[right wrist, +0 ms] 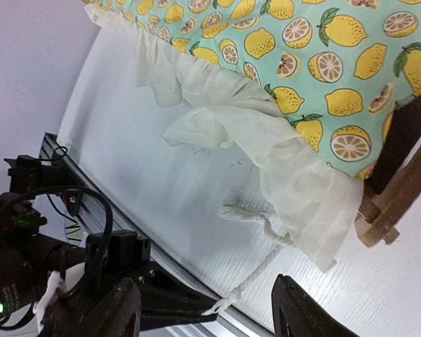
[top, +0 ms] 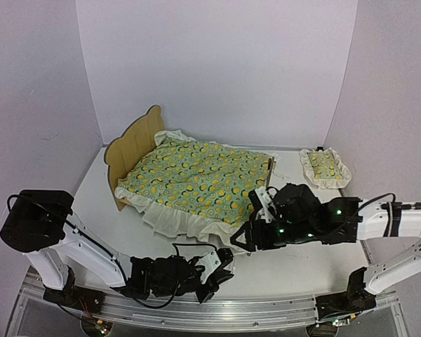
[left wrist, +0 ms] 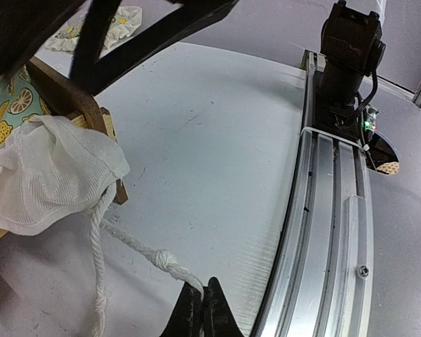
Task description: Set up the pet bed
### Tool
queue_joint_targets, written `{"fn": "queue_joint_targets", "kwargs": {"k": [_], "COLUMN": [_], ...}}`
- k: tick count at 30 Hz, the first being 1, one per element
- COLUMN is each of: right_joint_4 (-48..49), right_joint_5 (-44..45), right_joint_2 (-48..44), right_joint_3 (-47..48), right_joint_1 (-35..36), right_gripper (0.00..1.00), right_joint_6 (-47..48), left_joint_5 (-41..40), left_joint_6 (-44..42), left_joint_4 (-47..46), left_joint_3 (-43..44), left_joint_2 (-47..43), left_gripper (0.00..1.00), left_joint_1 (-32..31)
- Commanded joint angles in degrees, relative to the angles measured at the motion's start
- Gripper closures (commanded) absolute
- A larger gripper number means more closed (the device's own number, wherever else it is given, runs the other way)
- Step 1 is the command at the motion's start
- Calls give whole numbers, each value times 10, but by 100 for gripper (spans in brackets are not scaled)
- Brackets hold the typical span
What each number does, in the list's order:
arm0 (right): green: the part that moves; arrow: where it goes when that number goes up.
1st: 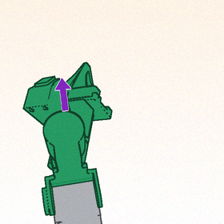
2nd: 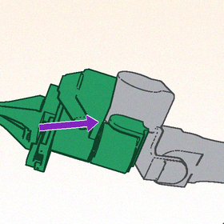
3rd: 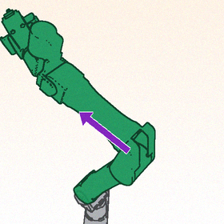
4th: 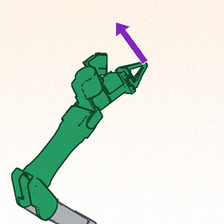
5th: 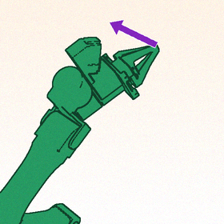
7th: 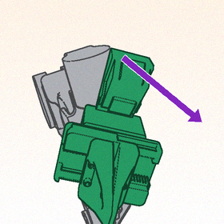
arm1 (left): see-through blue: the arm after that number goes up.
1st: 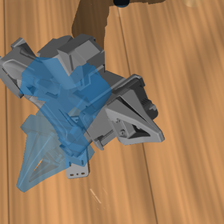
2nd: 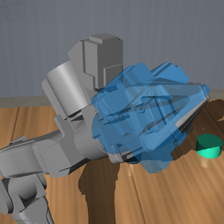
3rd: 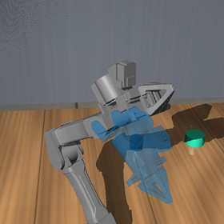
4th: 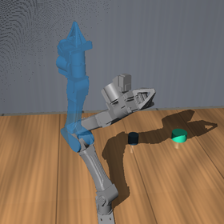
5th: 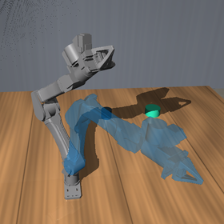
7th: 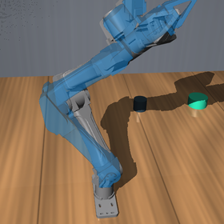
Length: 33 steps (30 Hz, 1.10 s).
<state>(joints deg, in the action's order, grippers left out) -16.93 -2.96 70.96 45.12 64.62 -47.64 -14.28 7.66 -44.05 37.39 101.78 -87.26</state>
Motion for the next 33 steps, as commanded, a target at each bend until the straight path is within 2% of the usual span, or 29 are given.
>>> {"fn": "queue_joint_targets", "kwargs": {"k": [1,2,5,7,9,14,18,25,30,33], "right_joint_4": [-31,-6,161,253,310,514,650,802,854,856], "right_joint_5": [9,9,7,27,94,264,341,403,449,465], "right_joint_2": [-69,-82,-118,-105,-57,77,198,330,420,439], "right_joint_3": [-77,-105,-207,-249,-254,-261,-244,-223,-187,-174], "right_joint_1": [0,1,16,41,78,149,172,176,178,179], "right_gripper": [35,36,42,47,46,34,32,40,40,54], "right_joint_6": [21,22,7,3,20,31,54,38,22,15], "left_joint_5": [5,11,22,31,42,59,65,68,68,69], "left_joint_6": [24,31,46,58,72,84,85,85,82,80], "left_joint_4": [-29,-29,-30,-29,-29,-30,-30,-30,-30,-30], "left_joint_3": [-7,-7,-12,-15,-20,-24,-23,-28,-32,-35], "left_joint_2": [-35,-38,-52,-61,-69,-80,-82,-89,-98,-102], "left_gripper": [100,100,100,100,100,100,100,100,100,100], "left_joint_1": [6,10,23,34,46,58,62,65,65,66]}}
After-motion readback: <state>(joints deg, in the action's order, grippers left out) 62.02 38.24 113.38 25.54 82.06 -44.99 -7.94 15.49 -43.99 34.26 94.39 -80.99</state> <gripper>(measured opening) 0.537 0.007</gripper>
